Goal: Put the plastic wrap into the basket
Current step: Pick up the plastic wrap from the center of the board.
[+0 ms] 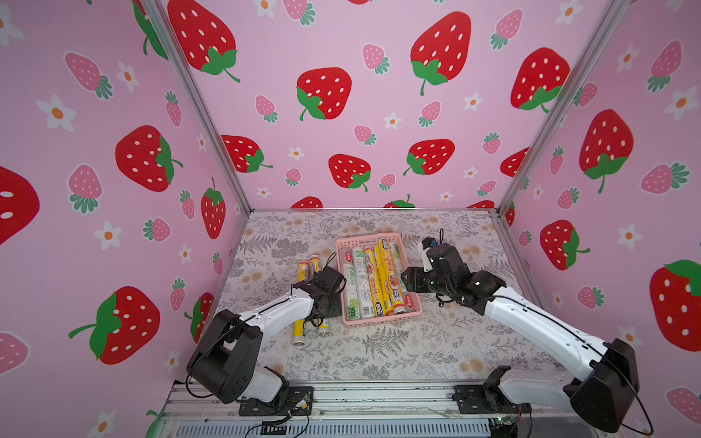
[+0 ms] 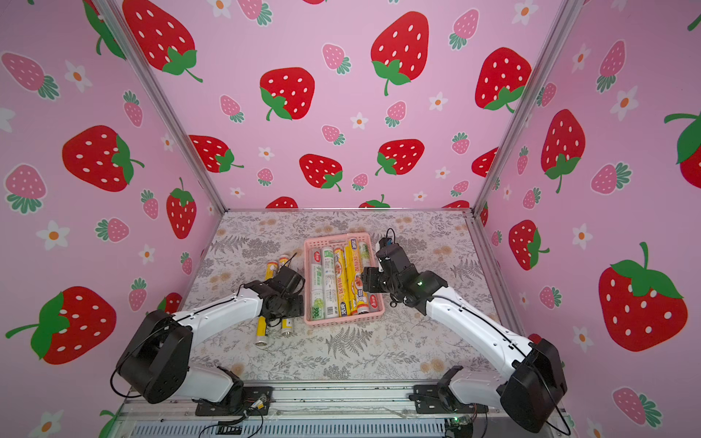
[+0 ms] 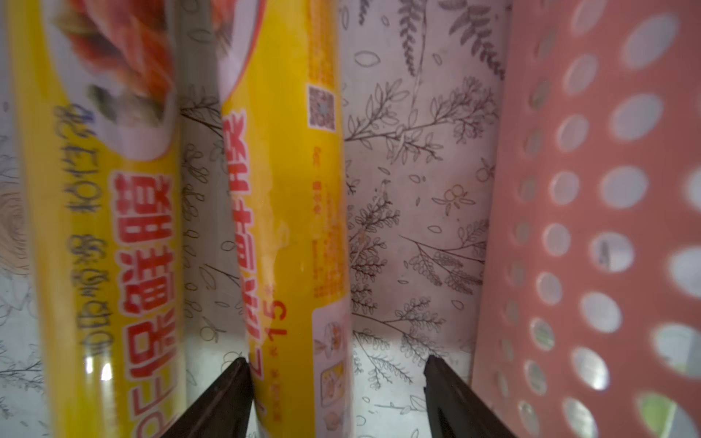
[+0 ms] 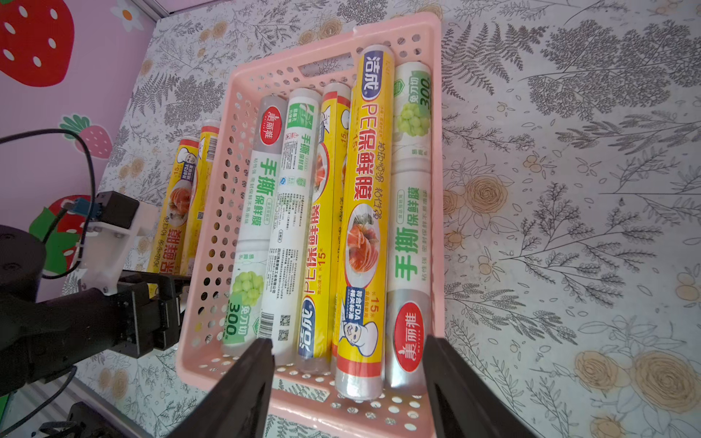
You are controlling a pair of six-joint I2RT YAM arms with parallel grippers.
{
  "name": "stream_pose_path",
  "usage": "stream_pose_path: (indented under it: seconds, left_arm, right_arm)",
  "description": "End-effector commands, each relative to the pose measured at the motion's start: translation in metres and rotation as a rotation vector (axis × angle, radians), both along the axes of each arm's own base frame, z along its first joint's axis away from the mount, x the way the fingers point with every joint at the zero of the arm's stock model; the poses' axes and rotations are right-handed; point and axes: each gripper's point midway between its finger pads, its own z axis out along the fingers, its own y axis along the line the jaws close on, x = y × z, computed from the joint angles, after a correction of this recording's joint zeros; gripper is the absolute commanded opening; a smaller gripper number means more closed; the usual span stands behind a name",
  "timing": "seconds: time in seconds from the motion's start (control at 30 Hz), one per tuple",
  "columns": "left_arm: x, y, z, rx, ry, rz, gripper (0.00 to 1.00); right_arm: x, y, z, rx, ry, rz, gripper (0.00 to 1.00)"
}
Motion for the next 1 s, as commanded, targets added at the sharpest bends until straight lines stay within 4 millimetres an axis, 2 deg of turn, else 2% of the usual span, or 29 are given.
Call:
stream_pose_path:
  seconds: [0.0, 0.2, 0.37, 0.63, 0.8, 0.97]
  left_arm:
    - [0.002, -0.013, -0.005, -0.010, -0.013, -0.003, 0.76]
    - [0.006, -0.018, -0.014, -0.002, -0.015, 0.010, 0.60]
    - [0.008, -0.014, 0.002, 0.013, -0.049, 0.026, 0.47]
    - [0.010, -0.004, 0.062, 0.016, -0.149, 0.028, 0.39]
    - [0.008, 0.009, 0.111, 0.013, -0.247, 0.057, 0.40]
    - [0.000, 0.023, 0.141, 0.005, -0.322, 0.095, 0.40]
  right_arm:
    - [0.001, -0.001, -0.005, -0.010, 0.011, -0.013, 0.67]
    - [0.002, -0.003, 0.001, -0.018, -0.005, -0.015, 0.67]
    - [0.003, -0.003, 0.005, -0.022, -0.018, -0.010, 0.67]
    - [0.006, 0.003, 0.006, -0.004, -0.022, 0.004, 0.67]
    - [0.006, 0.004, 0.019, 0.013, -0.046, 0.016, 0.67]
    - [0.004, 0.006, 0.024, 0.025, -0.055, 0.030, 0.67]
